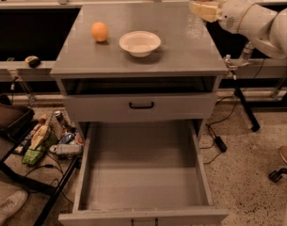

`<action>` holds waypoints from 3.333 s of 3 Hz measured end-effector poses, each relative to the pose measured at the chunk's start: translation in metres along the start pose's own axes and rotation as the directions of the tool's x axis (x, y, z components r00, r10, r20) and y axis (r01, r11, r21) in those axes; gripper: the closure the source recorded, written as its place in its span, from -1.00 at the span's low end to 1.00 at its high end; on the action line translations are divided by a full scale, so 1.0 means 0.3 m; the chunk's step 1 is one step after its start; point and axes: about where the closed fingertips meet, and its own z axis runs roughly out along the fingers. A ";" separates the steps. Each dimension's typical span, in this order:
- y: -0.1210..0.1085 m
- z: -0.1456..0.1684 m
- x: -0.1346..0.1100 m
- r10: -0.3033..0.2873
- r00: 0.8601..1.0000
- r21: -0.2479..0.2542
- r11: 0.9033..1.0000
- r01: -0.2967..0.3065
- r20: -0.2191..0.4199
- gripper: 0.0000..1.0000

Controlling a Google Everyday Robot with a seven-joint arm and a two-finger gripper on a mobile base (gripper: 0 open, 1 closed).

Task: Place water bottle into middle drawer

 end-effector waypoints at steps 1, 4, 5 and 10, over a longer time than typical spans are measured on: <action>0.125 -0.190 -0.306 -0.099 0.992 0.083 0.992 0.092 0.082 1.00; 0.718 -0.432 -0.031 0.099 0.992 -0.073 0.993 -0.093 0.081 1.00; 0.920 -0.364 0.240 0.145 0.989 -0.166 0.975 -0.147 -0.023 1.00; 1.370 -0.111 0.973 0.106 0.985 -0.411 0.899 -0.153 -0.135 1.00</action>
Offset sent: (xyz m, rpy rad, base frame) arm -0.2589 0.1316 -0.0827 -0.0856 0.0594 0.1703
